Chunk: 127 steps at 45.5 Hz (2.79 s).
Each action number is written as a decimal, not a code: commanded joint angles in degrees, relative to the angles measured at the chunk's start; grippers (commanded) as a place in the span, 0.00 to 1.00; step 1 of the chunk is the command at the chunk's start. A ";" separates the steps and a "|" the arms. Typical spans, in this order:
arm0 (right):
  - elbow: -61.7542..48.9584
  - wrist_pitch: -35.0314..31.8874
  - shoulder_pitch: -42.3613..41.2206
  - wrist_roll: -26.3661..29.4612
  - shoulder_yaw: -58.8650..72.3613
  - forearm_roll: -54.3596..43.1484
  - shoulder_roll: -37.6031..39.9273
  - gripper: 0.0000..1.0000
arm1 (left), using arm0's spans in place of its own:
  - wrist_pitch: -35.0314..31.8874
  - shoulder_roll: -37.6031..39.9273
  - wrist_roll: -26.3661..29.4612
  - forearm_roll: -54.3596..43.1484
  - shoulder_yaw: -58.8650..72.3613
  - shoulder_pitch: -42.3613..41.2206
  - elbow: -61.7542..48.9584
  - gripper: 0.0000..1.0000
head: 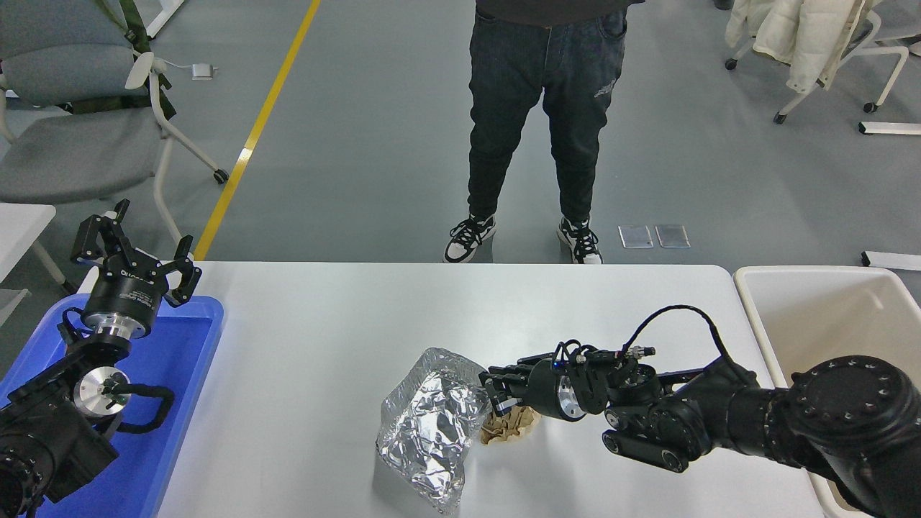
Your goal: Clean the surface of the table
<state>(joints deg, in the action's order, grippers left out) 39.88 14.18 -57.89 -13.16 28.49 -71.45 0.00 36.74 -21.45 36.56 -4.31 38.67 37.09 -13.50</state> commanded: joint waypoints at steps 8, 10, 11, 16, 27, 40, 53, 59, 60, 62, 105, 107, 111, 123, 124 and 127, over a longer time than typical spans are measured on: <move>1.60 -1.61 -3.19 -0.20 -0.80 5.79 0.00 0.00 | 0.00 0.00 0.00 0.00 0.00 0.00 0.05 1.00; 2.57 -1.70 -4.42 -0.20 -0.98 7.02 0.00 0.00 | 0.00 0.00 0.00 0.00 0.00 0.00 -0.04 1.00; 3.44 -1.70 -5.29 -0.20 -0.98 7.81 0.00 0.00 | 0.00 0.00 0.00 0.00 0.00 0.00 0.05 1.00; 10.91 -1.96 -11.36 0.06 -0.98 10.81 0.00 0.00 | 0.09 0.00 0.00 0.00 0.00 0.09 -0.04 1.00; 21.19 -6.44 -22.08 0.24 -1.50 14.41 8.42 0.00 | 0.09 0.00 0.00 0.00 0.00 0.09 0.05 1.00; 30.52 -8.47 -33.77 -0.11 -2.30 15.38 17.39 0.00 | 0.09 0.00 0.00 0.00 0.00 0.09 -0.04 1.00; 31.49 -9.08 -36.33 -0.20 -1.68 16.34 23.10 0.00 | 0.09 0.00 0.00 0.00 0.00 0.00 -0.04 1.00; 34.65 -9.79 -37.38 -0.29 -2.03 16.34 28.29 0.00 | 0.09 0.00 0.00 0.00 0.00 0.09 -0.04 1.00; 34.91 -9.79 -37.38 -0.37 -1.95 16.26 28.99 0.00 | 0.09 0.00 0.00 0.00 0.00 0.00 0.05 1.00; 35.09 -9.96 -37.30 -0.64 -1.77 16.26 30.49 0.00 | 0.09 0.00 0.00 0.00 0.00 0.00 -0.04 1.00; 24.47 -11.90 -15.86 -22.87 -2.21 21.43 76.55 0.00 | 0.00 0.00 0.00 0.00 0.00 0.00 0.05 1.00; 21.31 -10.84 -13.05 -24.97 -1.07 24.76 75.85 0.00 | 0.00 0.00 0.00 0.00 0.00 0.00 0.05 1.00; 11.82 -11.81 -5.67 -28.23 -1.94 31.98 71.46 0.00 | 0.00 0.00 0.00 0.00 0.00 0.00 0.05 1.00; -4.71 -12.07 6.73 -30.96 -2.91 41.12 62.58 0.00 | 0.00 0.00 0.00 0.00 0.00 0.00 0.05 1.00; -5.94 -12.07 7.61 -30.96 -2.91 41.74 61.96 0.00 | 0.00 0.00 0.00 0.00 0.00 0.00 0.05 1.00; -11.22 -12.25 11.04 -30.79 -4.40 43.15 58.45 0.00 | 0.00 0.00 0.00 0.00 0.00 0.00 0.05 1.00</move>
<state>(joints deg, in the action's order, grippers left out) 44.21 2.26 -58.53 -41.77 25.84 -36.75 66.32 36.74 -21.45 36.56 -4.31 38.67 37.09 -13.46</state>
